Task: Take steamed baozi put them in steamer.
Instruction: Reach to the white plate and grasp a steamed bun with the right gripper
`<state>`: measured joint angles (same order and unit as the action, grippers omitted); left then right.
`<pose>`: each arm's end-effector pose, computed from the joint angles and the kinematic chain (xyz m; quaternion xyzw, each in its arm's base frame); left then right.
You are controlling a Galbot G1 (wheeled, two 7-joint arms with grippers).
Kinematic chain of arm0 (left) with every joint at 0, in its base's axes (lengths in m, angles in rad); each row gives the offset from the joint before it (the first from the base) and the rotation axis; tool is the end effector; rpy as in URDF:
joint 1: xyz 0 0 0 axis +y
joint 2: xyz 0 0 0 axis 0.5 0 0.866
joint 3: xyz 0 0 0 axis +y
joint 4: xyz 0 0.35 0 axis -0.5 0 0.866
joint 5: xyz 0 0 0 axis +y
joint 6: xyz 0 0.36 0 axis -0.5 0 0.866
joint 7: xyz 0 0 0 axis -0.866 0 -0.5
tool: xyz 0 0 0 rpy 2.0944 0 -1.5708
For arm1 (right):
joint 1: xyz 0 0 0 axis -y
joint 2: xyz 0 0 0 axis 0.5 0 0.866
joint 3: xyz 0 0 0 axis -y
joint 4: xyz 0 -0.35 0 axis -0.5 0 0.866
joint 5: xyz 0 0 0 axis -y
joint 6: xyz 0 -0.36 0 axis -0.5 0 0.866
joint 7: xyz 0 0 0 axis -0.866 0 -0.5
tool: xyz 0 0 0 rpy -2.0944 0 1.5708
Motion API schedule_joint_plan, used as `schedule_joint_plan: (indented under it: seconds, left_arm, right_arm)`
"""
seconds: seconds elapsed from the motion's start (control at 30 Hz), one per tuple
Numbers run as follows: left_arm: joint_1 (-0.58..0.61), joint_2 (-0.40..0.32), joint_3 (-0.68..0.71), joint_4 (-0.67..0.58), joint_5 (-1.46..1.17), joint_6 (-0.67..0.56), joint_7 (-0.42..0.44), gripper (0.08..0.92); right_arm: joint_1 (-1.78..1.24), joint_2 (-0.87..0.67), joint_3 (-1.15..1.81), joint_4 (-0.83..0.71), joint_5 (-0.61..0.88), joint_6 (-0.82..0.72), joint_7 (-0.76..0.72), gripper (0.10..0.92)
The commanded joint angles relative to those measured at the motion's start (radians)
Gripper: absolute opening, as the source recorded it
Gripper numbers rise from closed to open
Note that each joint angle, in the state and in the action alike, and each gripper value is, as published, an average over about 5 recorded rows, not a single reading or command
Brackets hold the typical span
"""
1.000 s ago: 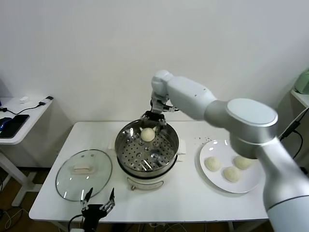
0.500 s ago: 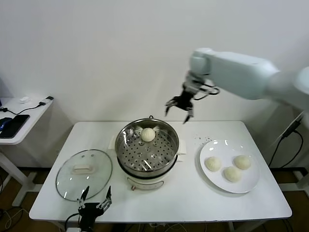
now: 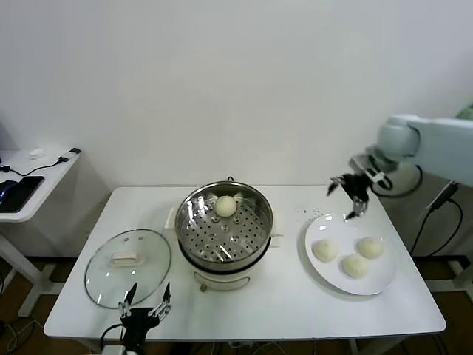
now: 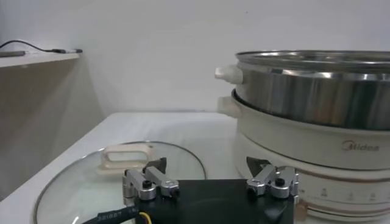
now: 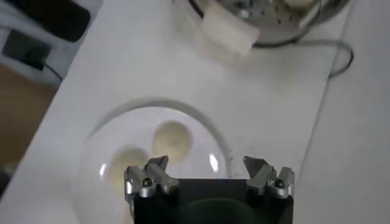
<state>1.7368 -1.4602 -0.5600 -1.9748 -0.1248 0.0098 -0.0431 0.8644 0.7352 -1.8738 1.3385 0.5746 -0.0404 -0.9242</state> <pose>0.1242 0.0350 -0.3693 0.0169 -0.9891 0.0019 0.1466 0.5257 -0.1619 -0.0870 0.5433 -0.5256 0.5358 0.3763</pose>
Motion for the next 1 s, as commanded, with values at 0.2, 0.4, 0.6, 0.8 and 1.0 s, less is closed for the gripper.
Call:
schedule_joint_plan:
  seconds: [0.2, 0.4, 0.6, 0.8, 1.0]
  left_arm:
    - [0.015, -0.004, -0.01, 0.0, 0.007, 0.003, 0.0, 0.823]
    - [0.018, -0.009, -0.011, 0.003, 0.006, 0.002, -0.001, 0.823]
    - [0.016, -0.01, -0.011, 0.009, 0.006, 0.001, -0.002, 0.823]
    - [0.017, -0.008, -0.012, 0.013, 0.005, 0.0, -0.006, 0.823]
    - [0.019, -0.01, -0.012, 0.011, 0.006, -0.001, -0.008, 0.823]
  right_arm:
    - [-0.439, -0.02, 0.305, -0.089, -0.018, -0.273, 0.065, 0.823]
    - [-0.525, 0.058, 0.372, -0.209, -0.079, -0.268, 0.07, 0.823]
    - [-0.548, 0.087, 0.389, -0.249, -0.091, -0.261, 0.067, 0.823]
    - [-0.563, 0.112, 0.403, -0.276, -0.107, -0.259, 0.069, 0.823]
    - [-0.571, 0.129, 0.413, -0.29, -0.117, -0.254, 0.066, 0.808]
